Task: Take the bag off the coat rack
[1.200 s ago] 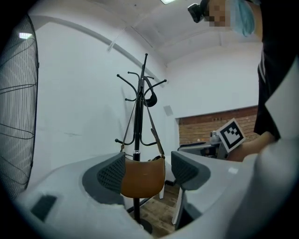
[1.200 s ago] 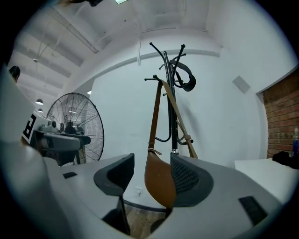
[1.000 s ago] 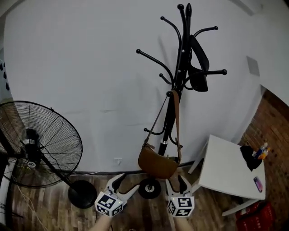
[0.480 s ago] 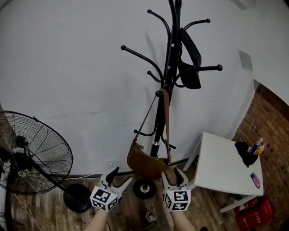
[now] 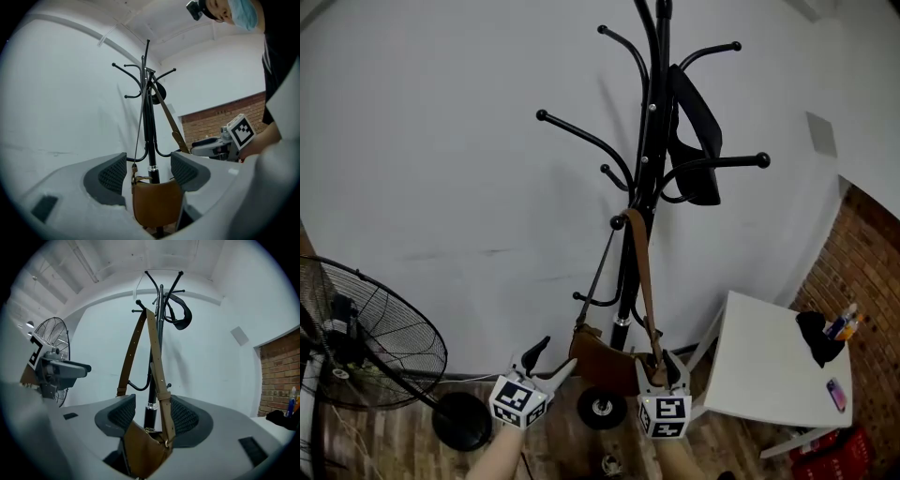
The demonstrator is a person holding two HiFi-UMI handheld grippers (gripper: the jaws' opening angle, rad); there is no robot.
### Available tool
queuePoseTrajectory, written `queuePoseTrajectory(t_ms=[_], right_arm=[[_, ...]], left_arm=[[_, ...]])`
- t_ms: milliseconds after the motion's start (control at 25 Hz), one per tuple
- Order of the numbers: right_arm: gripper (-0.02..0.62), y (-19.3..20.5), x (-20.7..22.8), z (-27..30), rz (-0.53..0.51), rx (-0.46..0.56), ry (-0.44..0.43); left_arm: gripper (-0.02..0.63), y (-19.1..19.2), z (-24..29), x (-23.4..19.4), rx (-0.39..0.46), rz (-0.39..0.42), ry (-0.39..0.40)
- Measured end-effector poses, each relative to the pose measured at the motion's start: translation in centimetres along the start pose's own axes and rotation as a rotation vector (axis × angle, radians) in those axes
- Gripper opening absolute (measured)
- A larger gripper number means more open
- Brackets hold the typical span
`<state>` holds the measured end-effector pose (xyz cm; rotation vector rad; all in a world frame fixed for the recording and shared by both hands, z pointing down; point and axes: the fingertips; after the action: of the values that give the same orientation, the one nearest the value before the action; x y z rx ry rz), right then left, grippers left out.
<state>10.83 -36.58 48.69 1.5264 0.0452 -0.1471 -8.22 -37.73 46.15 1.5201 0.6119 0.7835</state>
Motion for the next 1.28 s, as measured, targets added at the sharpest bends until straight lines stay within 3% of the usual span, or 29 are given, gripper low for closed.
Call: queuePoseTrajectory(t_ms=[520, 960, 1280], right_arm=[[0.215, -1.6, 1.2, 3.1, -0.039, 0.053, -0.019], [0.218, -2.4, -0.8, 4.4, -0.055, 0.066, -0.084], [0.126, -2.2, 0.3, 5.2, -0.074, 0.068, -0.047]], left_arm=[[0.29, -0.5, 6.8, -2.9, -0.001, 0.022, 0.007], [0.29, -1.3, 9.7, -5.2, -0.03, 0.071, -0.007], [0.267, -0.9, 12.1, -5.3, -0.056, 0.089, 0.022]])
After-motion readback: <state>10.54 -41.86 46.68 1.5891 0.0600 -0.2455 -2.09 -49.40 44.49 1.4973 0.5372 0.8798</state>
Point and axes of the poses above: the fingertips, and each gripper's own axes: z forward along the fingers, x to its right, y out of its underside, and after that the axes turned 8 degrees about y, right-handed
